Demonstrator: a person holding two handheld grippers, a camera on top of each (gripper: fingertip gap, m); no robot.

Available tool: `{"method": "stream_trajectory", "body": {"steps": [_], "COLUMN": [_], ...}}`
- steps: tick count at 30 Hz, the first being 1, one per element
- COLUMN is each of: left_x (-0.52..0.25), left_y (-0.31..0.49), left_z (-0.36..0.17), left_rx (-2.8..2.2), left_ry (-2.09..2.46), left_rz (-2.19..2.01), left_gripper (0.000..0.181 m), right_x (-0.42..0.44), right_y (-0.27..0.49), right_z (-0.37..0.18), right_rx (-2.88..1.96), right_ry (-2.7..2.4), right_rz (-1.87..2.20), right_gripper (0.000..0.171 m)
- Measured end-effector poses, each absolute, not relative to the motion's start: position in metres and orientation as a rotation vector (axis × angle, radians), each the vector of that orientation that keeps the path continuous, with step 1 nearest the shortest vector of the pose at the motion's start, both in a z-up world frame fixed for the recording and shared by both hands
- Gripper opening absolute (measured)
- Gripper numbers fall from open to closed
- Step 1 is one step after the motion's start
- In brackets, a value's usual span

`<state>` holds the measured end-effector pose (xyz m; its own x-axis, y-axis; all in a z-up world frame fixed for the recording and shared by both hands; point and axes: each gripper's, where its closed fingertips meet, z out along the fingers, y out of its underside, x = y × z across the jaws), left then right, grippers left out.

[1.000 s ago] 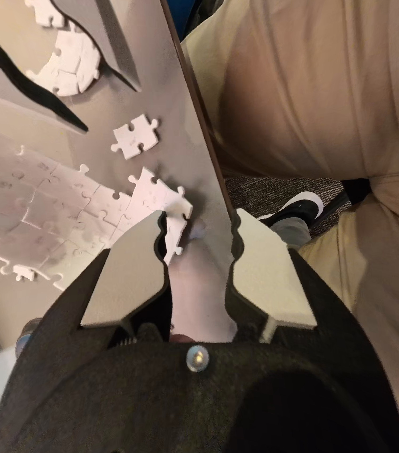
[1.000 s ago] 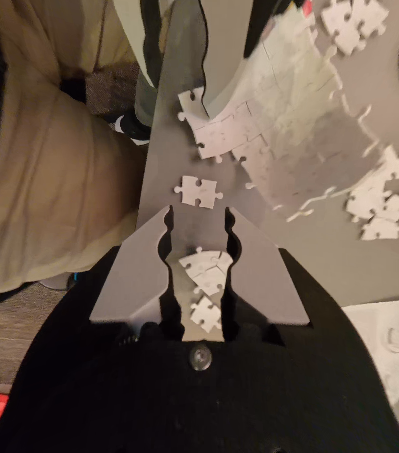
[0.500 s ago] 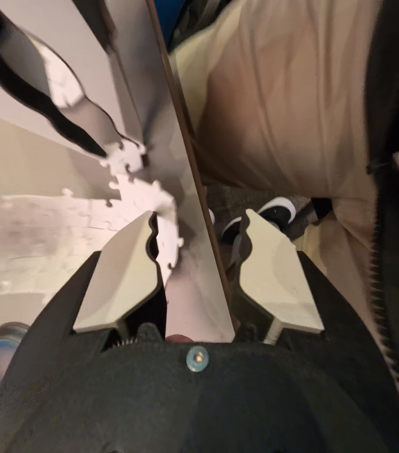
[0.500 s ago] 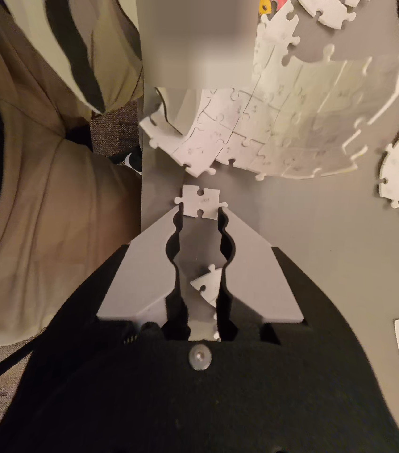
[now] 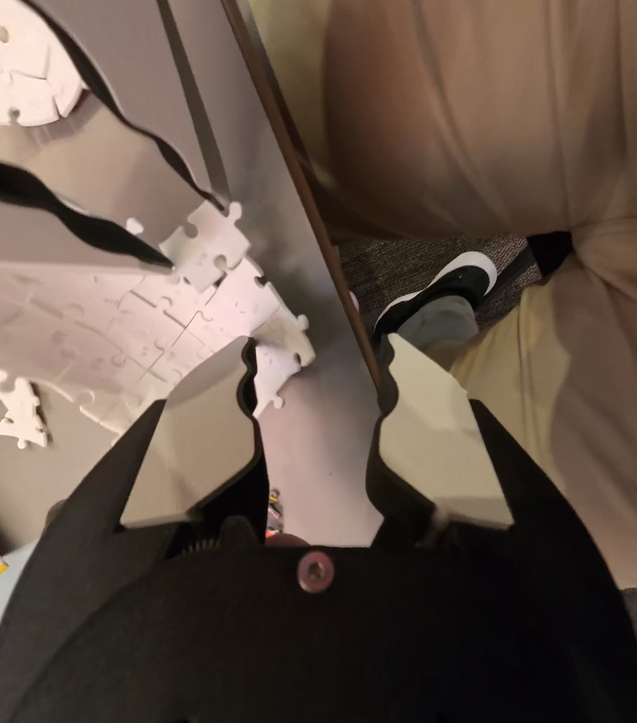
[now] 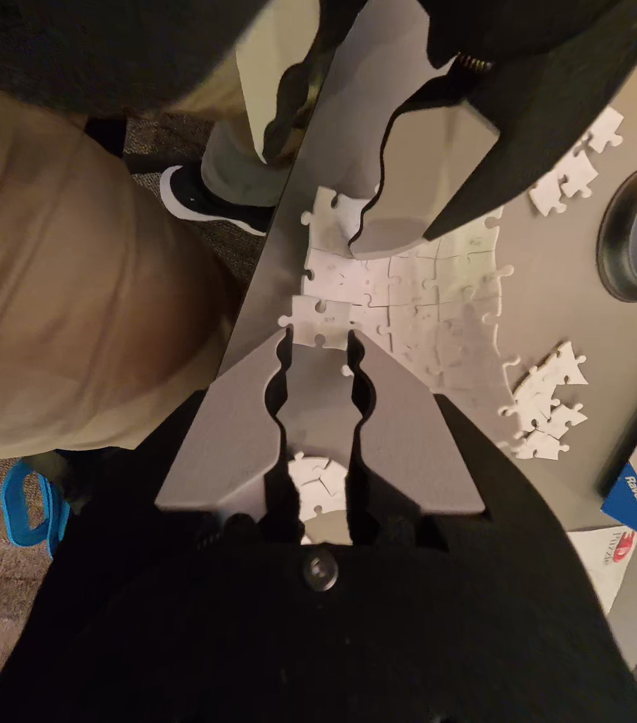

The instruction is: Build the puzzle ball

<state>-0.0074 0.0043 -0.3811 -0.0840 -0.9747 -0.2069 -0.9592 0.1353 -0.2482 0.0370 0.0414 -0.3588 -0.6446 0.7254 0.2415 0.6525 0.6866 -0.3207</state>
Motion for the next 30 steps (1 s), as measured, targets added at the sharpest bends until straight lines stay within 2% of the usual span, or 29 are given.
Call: {"method": "stream_trajectory", "body": {"steps": [1,8,18,25,28,30], "left_x": [-0.006,-0.007,-0.008,-0.005,-0.004,-0.004], "left_y": [0.003,0.004,0.006,0.005,0.006,0.006], "left_z": [-0.381,-0.383,-0.383,-0.382,-0.381,-0.382], "left_rx": [-1.868,-1.829,-1.789,-1.761,-1.765,-1.761], "left_ry": [2.105,2.130,2.169,2.195,2.196,2.201], "left_rz": [-0.074,-0.044,-0.009,-0.010,-0.004,-0.002], "left_gripper": [0.060,0.059,0.058,0.057,0.058,0.058], "right_x": [0.037,0.033,0.033,0.035,0.038,0.039], "right_y": [0.043,0.050,0.050,0.052,0.047,0.044], "right_z": [-0.361,-0.358,-0.362,-0.360,-0.348,-0.347], "right_rx": [-1.082,-1.031,-1.059,-1.088,-1.201,-1.299], "right_ry": [-2.553,-2.529,-2.523,-2.467,-2.385,-2.305], "right_rz": [0.266,0.136,0.194,0.225,0.348,0.418], "right_gripper": [0.027,0.027,0.027,0.039,0.038,0.030]}}
